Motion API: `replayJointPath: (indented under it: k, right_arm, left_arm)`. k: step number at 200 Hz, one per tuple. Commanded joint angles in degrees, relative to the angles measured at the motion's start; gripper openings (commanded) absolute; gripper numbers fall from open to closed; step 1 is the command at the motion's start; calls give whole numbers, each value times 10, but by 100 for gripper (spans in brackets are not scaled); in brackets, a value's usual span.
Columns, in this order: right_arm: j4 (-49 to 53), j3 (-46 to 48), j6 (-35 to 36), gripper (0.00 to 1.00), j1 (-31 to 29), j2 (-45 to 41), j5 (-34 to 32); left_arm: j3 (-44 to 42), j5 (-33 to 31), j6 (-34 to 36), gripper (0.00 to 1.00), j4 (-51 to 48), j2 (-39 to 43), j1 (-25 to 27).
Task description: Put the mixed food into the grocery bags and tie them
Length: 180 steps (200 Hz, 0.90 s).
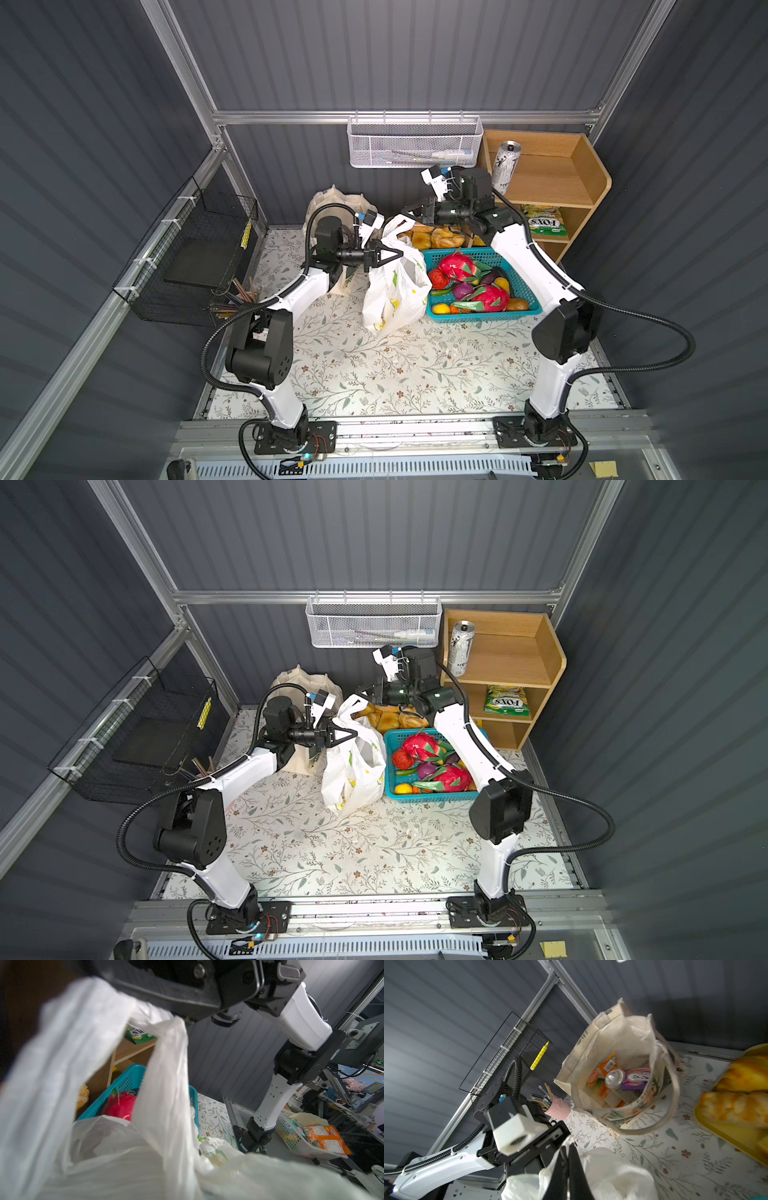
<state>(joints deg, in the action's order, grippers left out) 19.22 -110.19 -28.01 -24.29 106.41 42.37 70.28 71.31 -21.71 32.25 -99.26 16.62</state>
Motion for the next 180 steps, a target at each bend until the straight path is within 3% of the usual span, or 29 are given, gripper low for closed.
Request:
replayJointPath:
  k: [1,57,106,141,180]
  right_arm:
    - [-48,86,13,0,-5,-80,-72]
    - [-98,266,22,0,-63,-202,-177]
    - [-125,354,5,0,-97,-192,-200]
    - [-149,331,-16,0,-95,-122,-193]
    - [-158,306,-20,0,-94,-110,-194]
  left_arm:
    - [-7,-13,-138,0,183,-5,-13]
    - [10,-37,-56,0,68,-1,-14]
    - [21,-42,-36,0,30,2,-14]
    - [27,-32,-39,0,30,2,-14]
    - [33,10,-25,0,6,6,-15]
